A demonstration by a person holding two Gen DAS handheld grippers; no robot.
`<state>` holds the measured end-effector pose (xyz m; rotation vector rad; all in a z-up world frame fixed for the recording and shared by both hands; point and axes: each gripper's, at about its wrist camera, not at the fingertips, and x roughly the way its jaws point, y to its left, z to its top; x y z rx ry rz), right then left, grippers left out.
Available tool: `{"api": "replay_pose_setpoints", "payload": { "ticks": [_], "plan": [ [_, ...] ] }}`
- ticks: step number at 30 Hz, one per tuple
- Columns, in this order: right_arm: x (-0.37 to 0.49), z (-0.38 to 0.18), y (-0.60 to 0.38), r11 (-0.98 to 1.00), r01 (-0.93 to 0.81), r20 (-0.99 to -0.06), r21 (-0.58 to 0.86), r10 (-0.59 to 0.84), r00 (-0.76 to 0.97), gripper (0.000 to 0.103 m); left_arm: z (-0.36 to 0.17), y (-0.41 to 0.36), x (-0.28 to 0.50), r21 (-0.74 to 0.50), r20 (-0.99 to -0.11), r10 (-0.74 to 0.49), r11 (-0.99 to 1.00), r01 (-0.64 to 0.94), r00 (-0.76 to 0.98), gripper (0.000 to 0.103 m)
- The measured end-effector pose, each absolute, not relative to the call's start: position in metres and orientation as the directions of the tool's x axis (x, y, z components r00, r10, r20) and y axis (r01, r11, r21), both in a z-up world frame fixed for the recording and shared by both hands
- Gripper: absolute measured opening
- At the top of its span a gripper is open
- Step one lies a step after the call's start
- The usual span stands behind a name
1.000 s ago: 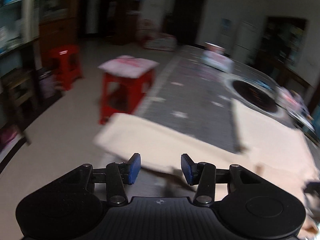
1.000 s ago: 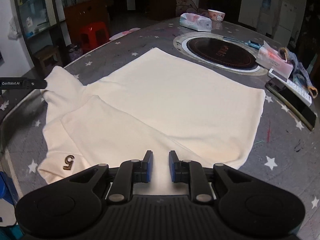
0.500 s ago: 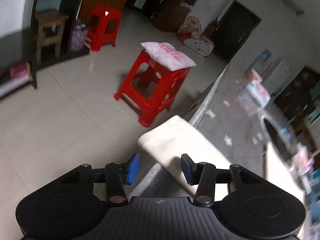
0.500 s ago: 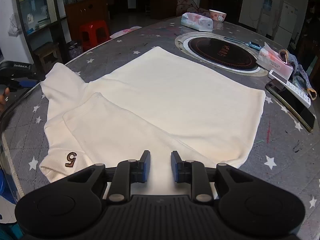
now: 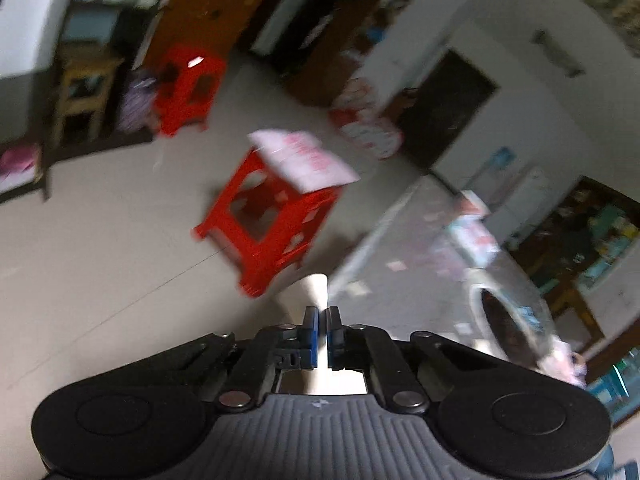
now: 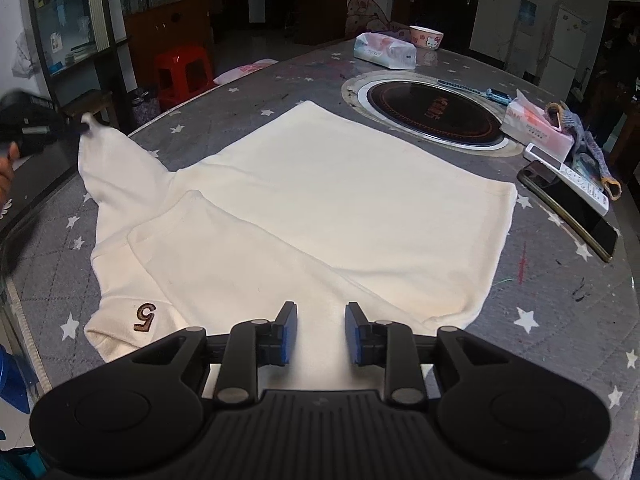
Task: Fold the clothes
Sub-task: 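Grasp the other sleeve cuff with the left gripper and lift it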
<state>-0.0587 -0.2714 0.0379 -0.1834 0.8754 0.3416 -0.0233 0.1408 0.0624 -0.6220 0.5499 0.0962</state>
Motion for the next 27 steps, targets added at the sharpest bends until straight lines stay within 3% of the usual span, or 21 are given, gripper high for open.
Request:
{"api": "replay_pose_setpoints", "payload": {
  "ticks": [7, 12, 14, 18, 23, 27],
  "plan": [
    [-0.068, 0.045, -0.284, 0.940, -0.342, -0.757, -0.004, 0.221, 0.615, 0.026, 0.118, 0.057, -0.038, -0.503, -0.390, -0.312, 0.860, 0.083, 0.866, 0.003],
    [-0.076, 0.052, -0.291, 0.944, -0.329, -0.741, 0.013, 0.229, 0.631, 0.027, 0.125, 0.002, -0.045, -0.448, -0.375, -0.412, 0.865, 0.227, 0.830, 0.004],
    [-0.079, 0.054, -0.293, 0.945, -0.328, -0.736, 0.016, 0.233, 0.635, 0.033, 0.115, 0.000, -0.043, -0.445, -0.407, -0.393, 0.874, 0.196, 0.824, 0.006],
    [-0.082, 0.053, -0.291, 0.940, -0.341, -0.738, 0.009, 0.236, 0.632, 0.034, 0.084, 0.020, -0.037, -0.419, -0.497, -0.283, 0.906, 0.059, 0.820, 0.009],
    [-0.076, 0.049, -0.285, 0.933, -0.359, -0.747, 0.012, 0.247, 0.617, 0.035, 0.048, 0.067, -0.035, -0.357, -0.586, -0.095, 0.922, -0.151, 0.805, 0.035],
    [-0.072, 0.047, -0.274, 0.924, -0.383, -0.752, 0.010, 0.259, 0.607, 0.036, 0.031, 0.113, -0.042, -0.334, -0.609, 0.019, 0.900, -0.278, 0.793, 0.041]
  ]
}}
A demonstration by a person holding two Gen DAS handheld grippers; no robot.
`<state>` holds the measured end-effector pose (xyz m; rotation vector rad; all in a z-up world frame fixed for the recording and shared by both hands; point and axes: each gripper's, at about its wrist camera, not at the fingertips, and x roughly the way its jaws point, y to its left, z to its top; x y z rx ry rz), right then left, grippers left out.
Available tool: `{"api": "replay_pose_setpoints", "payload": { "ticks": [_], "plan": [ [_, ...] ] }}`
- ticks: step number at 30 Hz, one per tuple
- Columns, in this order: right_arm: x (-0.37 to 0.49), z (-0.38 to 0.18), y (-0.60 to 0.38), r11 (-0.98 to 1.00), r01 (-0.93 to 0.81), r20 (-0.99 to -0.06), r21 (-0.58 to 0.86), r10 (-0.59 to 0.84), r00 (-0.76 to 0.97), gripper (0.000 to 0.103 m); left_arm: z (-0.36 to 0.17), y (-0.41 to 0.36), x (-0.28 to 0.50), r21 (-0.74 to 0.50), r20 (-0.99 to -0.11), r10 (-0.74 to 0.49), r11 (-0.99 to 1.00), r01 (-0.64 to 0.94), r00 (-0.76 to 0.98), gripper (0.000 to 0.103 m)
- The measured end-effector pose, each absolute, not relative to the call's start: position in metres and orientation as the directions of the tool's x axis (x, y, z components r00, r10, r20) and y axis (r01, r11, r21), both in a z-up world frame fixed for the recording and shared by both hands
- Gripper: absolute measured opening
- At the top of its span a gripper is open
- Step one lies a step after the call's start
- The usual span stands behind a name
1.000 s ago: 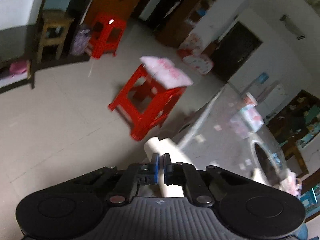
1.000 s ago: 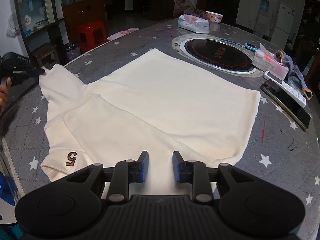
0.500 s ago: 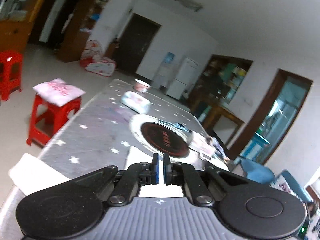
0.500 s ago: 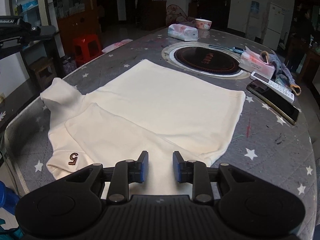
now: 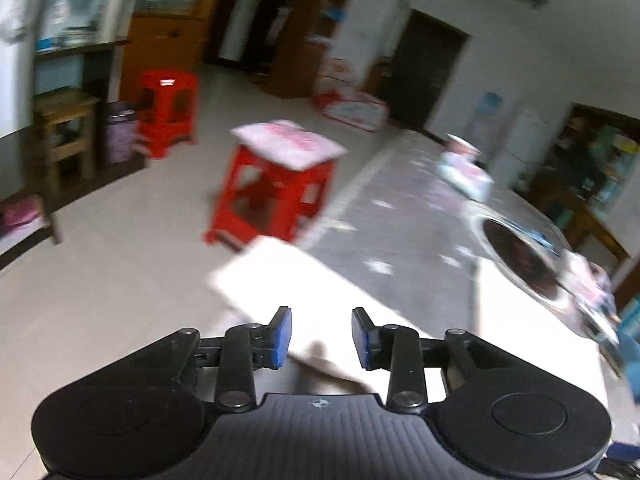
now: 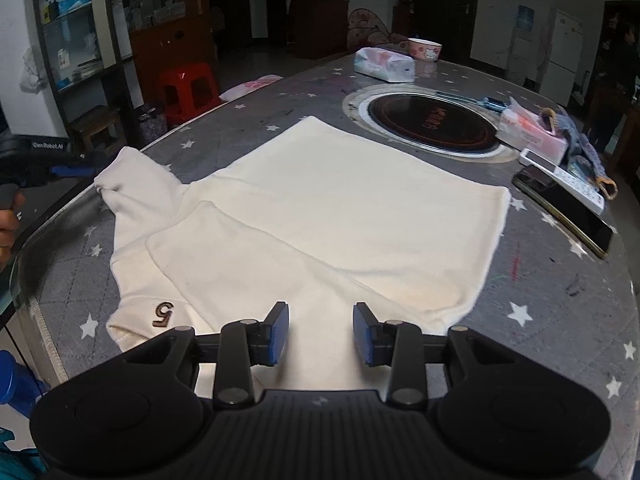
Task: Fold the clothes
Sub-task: 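Grasp the other sleeve cuff with the left gripper and lift it, then fold the held sleeve across the shirt body with the left gripper and release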
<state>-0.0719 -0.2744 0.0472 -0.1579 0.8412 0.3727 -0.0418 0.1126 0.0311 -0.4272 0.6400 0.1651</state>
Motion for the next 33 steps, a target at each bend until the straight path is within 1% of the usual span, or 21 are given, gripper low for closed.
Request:
{"api": "replay_pose_setpoints", "payload": {
  "ticks": [2, 4, 6, 8, 10, 12, 13, 14, 15, 16, 17, 19, 22, 25, 29, 33],
  "plan": [
    [-0.070, 0.047, -0.269, 0.919, -0.394, -0.754, 0.007, 0.264, 0.601, 0.037, 0.024, 0.132, -0.038, -0.345, -0.625, 0.063, 0.872, -0.347, 0.778, 0.048],
    [-0.068, 0.046, -0.264, 0.916, -0.400, -0.757, 0.003, 0.264, 0.598, 0.038, 0.017, 0.149, -0.037, -0.390, -0.638, 0.057, 0.836, -0.386, 0.768, 0.052],
    [-0.066, 0.045, -0.261, 0.914, -0.405, -0.760, 0.001, 0.264, 0.594, 0.038, 0.009, 0.165, -0.033, -0.453, -0.655, 0.028, 0.786, -0.421, 0.755, 0.052],
    [-0.065, 0.044, -0.257, 0.912, -0.410, -0.763, -0.002, 0.264, 0.590, 0.039, 0.000, 0.181, -0.028, -0.532, -0.659, -0.030, 0.724, -0.438, 0.751, 0.053],
    [-0.064, 0.044, -0.256, 0.911, -0.412, -0.765, -0.004, 0.262, 0.589, 0.039, -0.007, 0.194, -0.029, -0.610, -0.643, -0.086, 0.658, -0.442, 0.761, 0.052],
    [-0.063, 0.043, -0.255, 0.911, -0.413, -0.767, -0.007, 0.260, 0.587, 0.039, -0.013, 0.201, -0.028, -0.663, -0.621, -0.130, 0.613, -0.430, 0.773, 0.050],
    [-0.063, 0.043, -0.255, 0.911, -0.412, -0.768, -0.010, 0.257, 0.587, 0.039, -0.015, 0.204, -0.026, -0.680, -0.614, -0.136, 0.592, -0.433, 0.777, 0.046],
    [-0.063, 0.043, -0.254, 0.911, -0.411, -0.768, -0.012, 0.255, 0.587, 0.039, -0.017, 0.206, -0.025, -0.694, -0.603, -0.141, 0.578, -0.430, 0.785, 0.030],
    [-0.063, 0.044, -0.255, 0.912, -0.410, -0.768, -0.013, 0.253, 0.588, 0.039, -0.018, 0.207, -0.024, -0.706, -0.591, -0.145, 0.569, -0.422, 0.793, 0.023],
    [-0.063, 0.044, -0.255, 0.913, -0.408, -0.768, -0.015, 0.251, 0.589, 0.039, -0.017, 0.207, -0.023, -0.710, -0.587, -0.144, 0.564, -0.422, 0.796, 0.013],
    [-0.064, 0.045, -0.256, 0.914, -0.406, -0.767, -0.016, 0.249, 0.592, 0.039, -0.016, 0.207, -0.022, -0.706, -0.588, -0.136, 0.567, -0.424, 0.798, 0.009],
    [-0.064, 0.046, -0.258, 0.917, -0.399, -0.765, -0.017, 0.246, 0.596, 0.039, -0.007, 0.202, -0.024, -0.688, -0.580, -0.105, 0.594, -0.417, 0.808, 0.005],
    [-0.065, 0.047, -0.262, 0.921, -0.390, -0.762, -0.017, 0.241, 0.601, 0.039, 0.014, 0.191, -0.028, -0.691, -0.533, -0.097, 0.623, -0.367, 0.840, 0.004],
    [-0.067, 0.048, -0.266, 0.925, -0.381, -0.757, -0.013, 0.240, 0.608, 0.039, 0.039, 0.172, -0.031, -0.711, -0.472, -0.150, 0.647, -0.275, 0.869, 0.004],
    [-0.069, 0.049, -0.273, 0.931, -0.365, -0.749, -0.003, 0.240, 0.617, 0.039, 0.072, 0.125, -0.035, -0.713, -0.393, -0.291, 0.696, -0.089, 0.872, 0.004],
    [-0.071, 0.050, -0.281, 0.939, -0.345, -0.740, 0.018, 0.244, 0.627, 0.039, 0.098, 0.070, -0.039, -0.689, -0.335, -0.449, 0.716, 0.110, 0.828, 0.004]
  ]
}}
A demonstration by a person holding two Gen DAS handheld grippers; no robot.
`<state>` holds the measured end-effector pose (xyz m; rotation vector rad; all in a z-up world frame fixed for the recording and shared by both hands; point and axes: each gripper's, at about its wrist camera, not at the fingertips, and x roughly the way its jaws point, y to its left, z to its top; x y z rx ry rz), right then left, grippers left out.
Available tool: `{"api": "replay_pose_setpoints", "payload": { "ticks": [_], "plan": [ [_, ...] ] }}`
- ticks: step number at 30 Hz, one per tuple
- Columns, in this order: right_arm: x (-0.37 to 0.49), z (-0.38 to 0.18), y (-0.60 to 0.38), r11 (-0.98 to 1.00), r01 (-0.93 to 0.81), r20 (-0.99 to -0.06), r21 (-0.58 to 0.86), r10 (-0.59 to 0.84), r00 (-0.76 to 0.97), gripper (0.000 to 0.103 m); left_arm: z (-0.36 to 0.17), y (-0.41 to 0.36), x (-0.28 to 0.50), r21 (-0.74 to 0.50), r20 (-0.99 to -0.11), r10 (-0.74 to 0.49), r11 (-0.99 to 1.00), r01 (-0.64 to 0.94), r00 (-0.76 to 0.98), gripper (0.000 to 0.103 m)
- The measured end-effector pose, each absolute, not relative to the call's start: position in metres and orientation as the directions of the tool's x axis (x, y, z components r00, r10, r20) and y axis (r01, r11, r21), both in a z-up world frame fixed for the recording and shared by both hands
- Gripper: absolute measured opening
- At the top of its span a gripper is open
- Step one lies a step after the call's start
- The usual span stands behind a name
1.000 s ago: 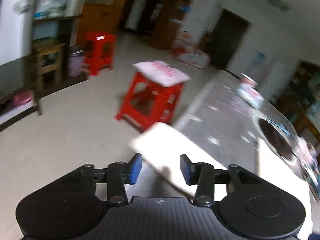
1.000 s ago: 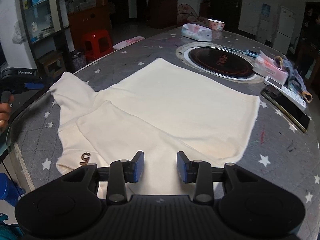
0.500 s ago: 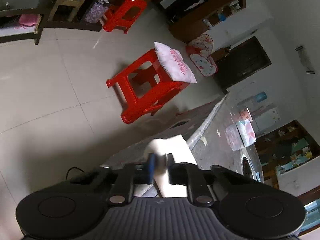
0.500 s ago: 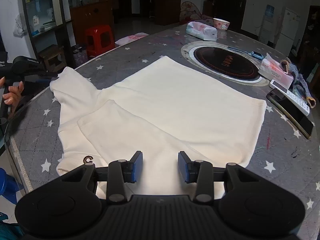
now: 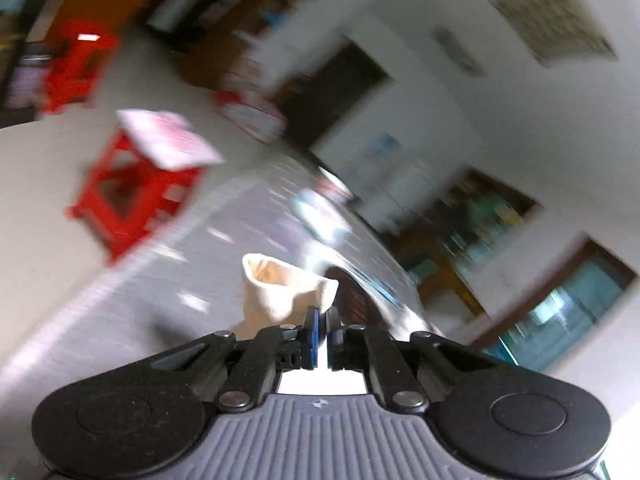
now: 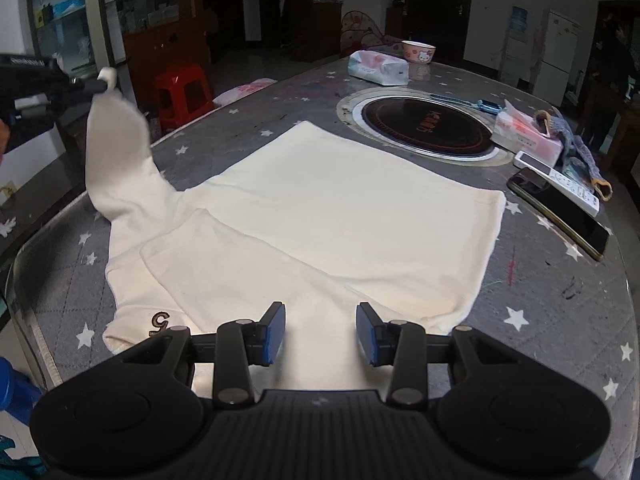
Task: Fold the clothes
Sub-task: 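Fold the held sleeve across the shirt body with the left gripper and release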
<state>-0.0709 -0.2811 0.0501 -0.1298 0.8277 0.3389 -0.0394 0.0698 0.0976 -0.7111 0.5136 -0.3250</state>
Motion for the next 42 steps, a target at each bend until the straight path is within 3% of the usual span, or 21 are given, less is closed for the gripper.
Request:
{"api": "replay_pose_setpoints", "payload": {
  "ticks": [4, 8, 12, 13, 14, 17, 22, 27, 31, 33, 36, 38, 41, 42],
  "plan": [
    [-0.073, 0.054, -0.289, 0.944, -0.324, -0.731, 0.053, 0.258, 0.632, 0.039, 0.096, 0.008, -0.041, -0.670, -0.337, -0.601, 0.694, 0.265, 0.724, 0.004],
    [-0.073, 0.056, -0.293, 0.945, -0.317, -0.727, 0.081, 0.273, 0.630, 0.039, 0.079, -0.037, -0.040, -0.646, -0.414, -0.679, 0.688, 0.330, 0.607, 0.007],
    [-0.072, 0.056, -0.293, 0.943, -0.319, -0.727, 0.095, 0.285, 0.625, 0.038, 0.070, -0.036, -0.043, -0.618, -0.454, -0.677, 0.708, 0.343, 0.579, 0.016],
    [-0.071, 0.056, -0.293, 0.942, -0.320, -0.727, 0.102, 0.290, 0.622, 0.038, 0.070, -0.031, -0.043, -0.613, -0.451, -0.682, 0.705, 0.356, 0.575, 0.025],
    [-0.070, 0.056, -0.293, 0.941, -0.320, -0.727, 0.108, 0.294, 0.620, 0.038, 0.071, -0.027, -0.045, -0.592, -0.457, -0.670, 0.720, 0.362, 0.585, 0.033],
    [-0.067, 0.055, -0.292, 0.940, -0.316, -0.725, 0.131, 0.308, 0.616, 0.038, 0.071, -0.012, -0.052, -0.491, -0.492, -0.588, 0.796, 0.354, 0.641, 0.035],
    [-0.060, 0.054, -0.287, 0.932, -0.311, -0.715, 0.187, 0.346, 0.607, 0.035, 0.060, 0.013, -0.055, -0.429, -0.545, -0.498, 0.857, 0.286, 0.675, 0.035],
    [-0.054, 0.055, -0.261, 0.909, -0.378, -0.720, 0.174, 0.379, 0.582, 0.036, 0.047, 0.021, -0.062, -0.323, -0.596, -0.401, 0.913, 0.250, 0.696, 0.042],
    [-0.052, 0.051, -0.226, 0.888, -0.443, -0.728, 0.120, 0.382, 0.569, 0.054, 0.037, 0.020, -0.059, -0.277, -0.620, -0.361, 0.931, 0.236, 0.697, 0.046],
    [-0.052, 0.048, -0.209, 0.879, -0.470, -0.734, 0.084, 0.373, 0.567, 0.055, 0.033, 0.018, -0.058, -0.264, -0.628, -0.358, 0.933, 0.243, 0.691, 0.046],
    [-0.050, 0.039, -0.189, 0.880, -0.475, -0.763, 0.007, 0.311, 0.566, 0.047, 0.029, 0.017, -0.057, -0.259, -0.632, -0.364, 0.931, 0.255, 0.684, 0.047],
    [-0.050, 0.035, -0.183, 0.882, -0.468, -0.775, -0.050, 0.261, 0.576, 0.023, 0.027, 0.018, -0.058, -0.258, -0.634, -0.366, 0.930, 0.260, 0.682, 0.048],
    [-0.056, 0.039, -0.192, 0.894, -0.443, -0.768, -0.073, 0.233, 0.597, 0.003, 0.024, 0.020, -0.059, -0.258, -0.640, -0.365, 0.931, 0.259, 0.676, 0.048],
    [-0.058, 0.043, -0.197, 0.899, -0.431, -0.760, -0.074, 0.229, 0.608, 0.003, 0.023, 0.021, -0.058, -0.259, -0.643, -0.365, 0.931, 0.258, 0.673, 0.048]
  ]
}}
